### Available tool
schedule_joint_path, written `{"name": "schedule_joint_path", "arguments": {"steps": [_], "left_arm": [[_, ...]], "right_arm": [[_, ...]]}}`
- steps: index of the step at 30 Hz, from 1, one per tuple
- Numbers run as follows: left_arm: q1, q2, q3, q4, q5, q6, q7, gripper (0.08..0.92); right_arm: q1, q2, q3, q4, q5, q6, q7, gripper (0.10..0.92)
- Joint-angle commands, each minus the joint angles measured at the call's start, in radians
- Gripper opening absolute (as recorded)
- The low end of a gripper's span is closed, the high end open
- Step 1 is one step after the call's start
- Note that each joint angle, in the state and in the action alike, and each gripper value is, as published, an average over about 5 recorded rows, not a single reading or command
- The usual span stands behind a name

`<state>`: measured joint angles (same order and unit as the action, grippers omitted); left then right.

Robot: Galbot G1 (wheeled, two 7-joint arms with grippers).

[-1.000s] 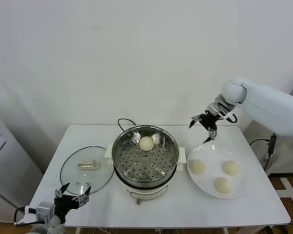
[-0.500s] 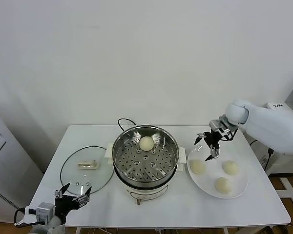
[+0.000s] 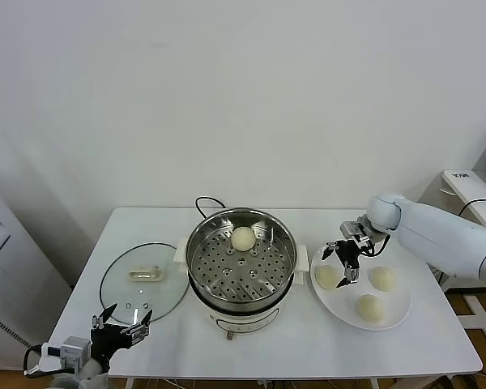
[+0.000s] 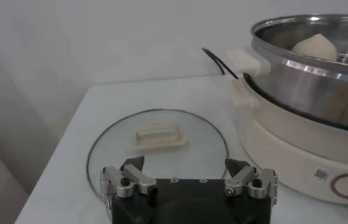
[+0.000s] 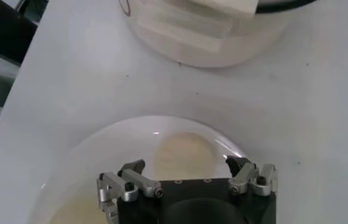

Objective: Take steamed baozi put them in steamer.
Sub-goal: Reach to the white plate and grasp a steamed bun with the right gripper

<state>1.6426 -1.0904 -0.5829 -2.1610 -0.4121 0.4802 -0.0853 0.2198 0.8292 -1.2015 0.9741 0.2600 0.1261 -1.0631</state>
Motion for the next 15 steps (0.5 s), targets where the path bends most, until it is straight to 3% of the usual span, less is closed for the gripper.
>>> {"name": "schedule_joint_path", "arguments": {"steps": [1,15], "left_arm": [[-0.001,0.002,0.000,0.000,0.000,0.000,0.001,0.823],[0.000,0.000,-0.001,-0.006,-0.001,0.001,0.000,0.823]], "right_arm": [[-0.069,0.015,0.051,-0.038,-0.039,-0.011,0.014,0.801],[-0.087,0.023,0.089,-0.047,-0.067,-0.015,0.031,0.490]]}}
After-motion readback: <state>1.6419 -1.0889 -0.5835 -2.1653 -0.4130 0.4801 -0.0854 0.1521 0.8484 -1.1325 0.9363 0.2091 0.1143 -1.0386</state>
